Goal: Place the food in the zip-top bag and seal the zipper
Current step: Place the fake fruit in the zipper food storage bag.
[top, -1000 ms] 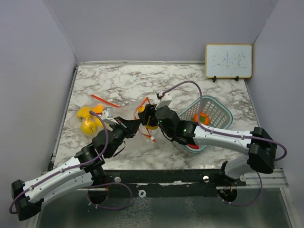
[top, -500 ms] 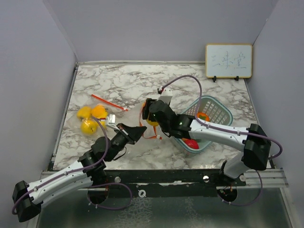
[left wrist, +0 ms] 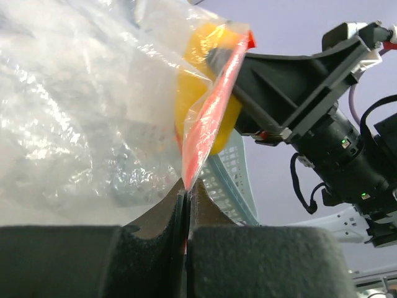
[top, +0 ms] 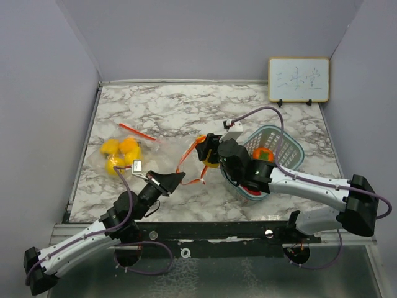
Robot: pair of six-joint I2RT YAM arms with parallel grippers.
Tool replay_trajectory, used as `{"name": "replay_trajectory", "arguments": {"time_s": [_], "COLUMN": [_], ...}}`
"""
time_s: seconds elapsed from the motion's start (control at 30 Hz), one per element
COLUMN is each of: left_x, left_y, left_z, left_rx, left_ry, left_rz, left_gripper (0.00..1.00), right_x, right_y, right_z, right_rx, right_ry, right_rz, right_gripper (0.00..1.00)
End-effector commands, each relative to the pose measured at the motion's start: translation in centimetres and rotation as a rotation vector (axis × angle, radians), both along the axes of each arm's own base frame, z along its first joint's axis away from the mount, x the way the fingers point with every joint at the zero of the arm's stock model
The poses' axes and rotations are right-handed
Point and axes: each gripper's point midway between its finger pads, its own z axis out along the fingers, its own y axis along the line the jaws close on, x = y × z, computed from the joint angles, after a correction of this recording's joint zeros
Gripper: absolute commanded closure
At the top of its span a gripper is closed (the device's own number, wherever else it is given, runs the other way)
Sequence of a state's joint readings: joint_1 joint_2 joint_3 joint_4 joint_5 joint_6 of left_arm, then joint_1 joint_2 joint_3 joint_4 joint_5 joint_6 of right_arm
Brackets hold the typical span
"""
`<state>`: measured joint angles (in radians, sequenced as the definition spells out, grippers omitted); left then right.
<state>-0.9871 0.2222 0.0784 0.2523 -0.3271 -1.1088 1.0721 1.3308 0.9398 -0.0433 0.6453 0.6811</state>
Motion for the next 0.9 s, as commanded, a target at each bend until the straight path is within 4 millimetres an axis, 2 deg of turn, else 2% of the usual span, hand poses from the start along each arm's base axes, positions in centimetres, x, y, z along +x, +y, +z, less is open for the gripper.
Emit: {"name": "replay_trajectory", "arguments": {"time_s": [0.0,0.07,0.2,0.33,0.5,0.67,0.87], "left_x": [0.5,0.6,0.6,0.9,1.0,1.0,1.0], "left_y": [1.3,1.2,0.5,0.0,-0.7,-1.0,-0.4], "left_z": [1.3,1.7,2.4,2.3,2.0,2.2,2.8], "left_rx": [-0.120,-0.106,-0.057,-0.026,-0.034,-0.041,-0.053], "left_ry": [0.005,0.004,0.005,0.018,0.025,0.021,0.006], "left_rz": [0.064,0.066,0.046,0.043,0.027,0.019,0.037], "left_gripper": [1.00,1.00,1.00,1.00,1.00,1.00,1.00], "right_x": [0.1,0.0,0.2,-0.7,-0.7,-0.4,-1.1], "right_y": [1.9,2.8,4.2,6.3,7.5,8.0,7.0], "right_z": [3.1,2.7,2.0,3.1,3.7,1.4,-1.3], "right_rx": [0.076,0.071,0.092,0.178,0.234,0.177,0.151], "right_ry": [-0.064,-0.044,0.005,0.039,0.102,0.189,0.242], "right_rz": [0.093,0.120,0.124,0.199,0.192,0.152,0.136], "right_gripper": [0.71,0.67,0.66,0.67,0.64,0.54,0.54]}}
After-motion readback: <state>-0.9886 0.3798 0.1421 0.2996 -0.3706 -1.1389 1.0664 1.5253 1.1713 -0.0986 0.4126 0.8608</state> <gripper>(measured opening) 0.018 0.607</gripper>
